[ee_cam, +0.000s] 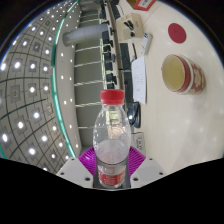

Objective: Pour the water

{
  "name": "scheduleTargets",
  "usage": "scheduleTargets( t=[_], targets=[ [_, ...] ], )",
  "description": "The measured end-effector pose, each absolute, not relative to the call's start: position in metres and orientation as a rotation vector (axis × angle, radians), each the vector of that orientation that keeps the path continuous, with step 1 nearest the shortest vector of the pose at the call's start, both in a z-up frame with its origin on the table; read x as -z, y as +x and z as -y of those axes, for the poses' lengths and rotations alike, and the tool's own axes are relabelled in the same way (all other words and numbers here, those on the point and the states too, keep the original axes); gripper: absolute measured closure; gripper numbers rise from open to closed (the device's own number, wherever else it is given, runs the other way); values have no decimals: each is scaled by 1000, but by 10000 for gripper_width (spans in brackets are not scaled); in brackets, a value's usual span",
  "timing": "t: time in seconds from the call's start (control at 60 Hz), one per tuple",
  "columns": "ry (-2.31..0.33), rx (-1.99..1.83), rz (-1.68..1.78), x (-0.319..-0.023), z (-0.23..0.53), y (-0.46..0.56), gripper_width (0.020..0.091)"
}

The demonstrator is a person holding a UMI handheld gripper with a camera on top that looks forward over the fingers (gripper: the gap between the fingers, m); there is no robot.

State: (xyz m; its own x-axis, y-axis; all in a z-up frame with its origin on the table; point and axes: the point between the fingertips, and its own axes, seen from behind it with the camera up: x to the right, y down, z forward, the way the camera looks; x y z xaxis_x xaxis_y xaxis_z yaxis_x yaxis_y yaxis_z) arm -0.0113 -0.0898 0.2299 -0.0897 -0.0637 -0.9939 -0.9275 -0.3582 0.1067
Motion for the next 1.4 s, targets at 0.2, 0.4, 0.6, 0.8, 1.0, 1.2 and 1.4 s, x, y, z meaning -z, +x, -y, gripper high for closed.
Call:
scheduleTargets(
  t=[0.2, 0.4, 0.6, 0.8, 1.0, 1.2, 1.4],
  targets=[
    [-1235, -1775, -1424, -205, 72, 35, 735],
    [-1236, -1845, -1496, -190, 65, 42, 739],
    [-1472, -1667, -1231, -213, 64, 51, 738],
    [-1678, -1108, -701, -259, 45, 124, 736],
    [-1747, -438, -277, -277, 36, 235, 736],
    [-1832, -32, -21, -199, 30, 303, 736],
    [-1928, 10, 38, -113, 32, 316, 737]
  ],
)
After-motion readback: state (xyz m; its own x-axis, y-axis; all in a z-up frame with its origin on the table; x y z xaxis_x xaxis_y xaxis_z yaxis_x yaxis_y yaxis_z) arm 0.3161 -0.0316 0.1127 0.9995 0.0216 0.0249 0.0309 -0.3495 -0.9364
